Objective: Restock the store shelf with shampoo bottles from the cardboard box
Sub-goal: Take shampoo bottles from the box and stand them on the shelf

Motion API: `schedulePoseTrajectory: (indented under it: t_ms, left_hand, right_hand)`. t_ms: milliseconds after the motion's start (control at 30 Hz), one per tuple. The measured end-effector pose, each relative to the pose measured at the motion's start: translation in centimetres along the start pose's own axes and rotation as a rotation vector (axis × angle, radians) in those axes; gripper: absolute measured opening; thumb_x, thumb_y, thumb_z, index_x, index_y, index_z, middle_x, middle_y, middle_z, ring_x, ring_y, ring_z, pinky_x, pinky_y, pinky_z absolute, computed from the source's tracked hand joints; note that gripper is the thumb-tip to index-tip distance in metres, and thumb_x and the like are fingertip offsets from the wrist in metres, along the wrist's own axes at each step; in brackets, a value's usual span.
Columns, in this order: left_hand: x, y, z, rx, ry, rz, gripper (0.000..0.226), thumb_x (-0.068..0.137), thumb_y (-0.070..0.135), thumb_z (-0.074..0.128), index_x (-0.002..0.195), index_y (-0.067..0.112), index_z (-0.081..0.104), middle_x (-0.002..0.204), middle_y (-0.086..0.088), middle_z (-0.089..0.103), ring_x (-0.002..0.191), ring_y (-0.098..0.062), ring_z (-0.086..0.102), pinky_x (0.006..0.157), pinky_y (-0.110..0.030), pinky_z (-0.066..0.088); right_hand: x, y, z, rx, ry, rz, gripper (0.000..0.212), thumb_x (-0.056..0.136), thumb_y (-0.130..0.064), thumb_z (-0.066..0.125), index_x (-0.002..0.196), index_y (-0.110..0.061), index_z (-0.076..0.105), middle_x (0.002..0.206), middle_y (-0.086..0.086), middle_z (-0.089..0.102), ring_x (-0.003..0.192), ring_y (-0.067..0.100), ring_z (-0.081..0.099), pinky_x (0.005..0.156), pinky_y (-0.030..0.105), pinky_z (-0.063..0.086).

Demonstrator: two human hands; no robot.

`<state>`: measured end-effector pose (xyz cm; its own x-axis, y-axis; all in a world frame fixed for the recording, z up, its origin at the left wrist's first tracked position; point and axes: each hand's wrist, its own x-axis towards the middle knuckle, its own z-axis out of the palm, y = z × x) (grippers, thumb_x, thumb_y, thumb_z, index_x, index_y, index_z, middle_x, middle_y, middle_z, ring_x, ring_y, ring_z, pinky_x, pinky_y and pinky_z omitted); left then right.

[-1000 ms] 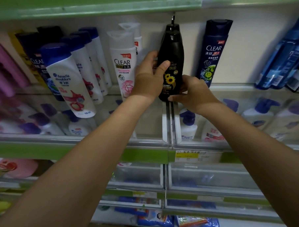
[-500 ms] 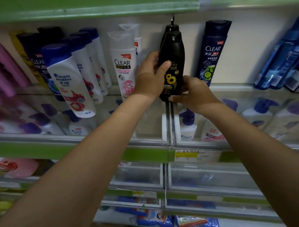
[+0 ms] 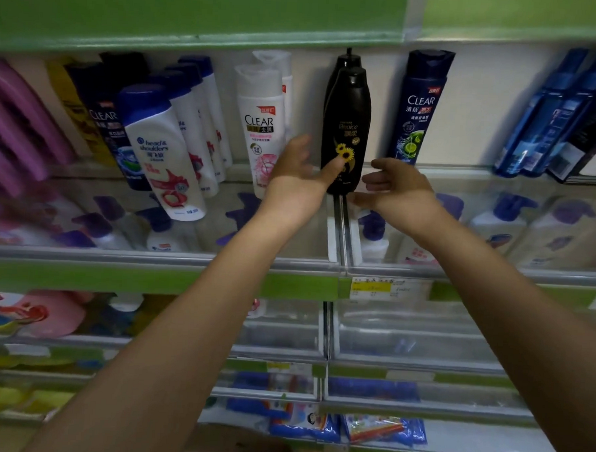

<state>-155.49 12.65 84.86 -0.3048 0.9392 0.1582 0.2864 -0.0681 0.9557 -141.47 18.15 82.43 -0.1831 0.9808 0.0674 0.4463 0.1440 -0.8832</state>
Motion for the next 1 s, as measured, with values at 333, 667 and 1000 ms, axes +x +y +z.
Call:
schedulePoseTrajectory:
  t_ms: [333,667,1000]
  left_hand:
    - [-12.5,-0.2,-8.3,-0.171,-0.004,-0.069,0.022,0.090,0.016,0.063,0.112,0.018,0.063,0.108,0.006,0.066,0.102,-0.004,0.062,0.097,-0.034,0.051]
    - [-23.1,-8.0,-21.8,-0.177,-0.014,-0.227,0.019,0.088,0.015,0.065,0.105,0.023,0.065,0.106,0.005,0.069,0.103,-0.009,0.064,0.096,-0.038,0.051]
    - [-32.3,-18.7,-34.8,-0.141,0.028,-0.420,0.017,0.089,0.009,0.063,0.100,0.021,0.066,0.101,-0.002,0.068,0.102,-0.014,0.064,0.097,-0.044,0.050]
  right_hand:
    - [-10.5,-3.7,1.6,0.172,0.185,-0.051,0.028,0.089,-0.009,0.065,0.116,-0.011,0.057,0.103,0.003,0.065,0.090,0.012,0.062,0.074,0.017,0.050]
    - [-23.0,-8.0,13.6,0.248,0.055,-0.032,0.017,0.089,-0.008,0.066,0.105,-0.014,0.062,0.093,0.001,0.067,0.092,0.018,0.067,0.084,0.031,0.056]
    - [-32.2,-6.9,29.9,0.282,-0.075,0.147,0.015,0.088,-0.008,0.067,0.100,-0.016,0.063,0.091,-0.001,0.067,0.088,0.022,0.064,0.083,0.038,0.054]
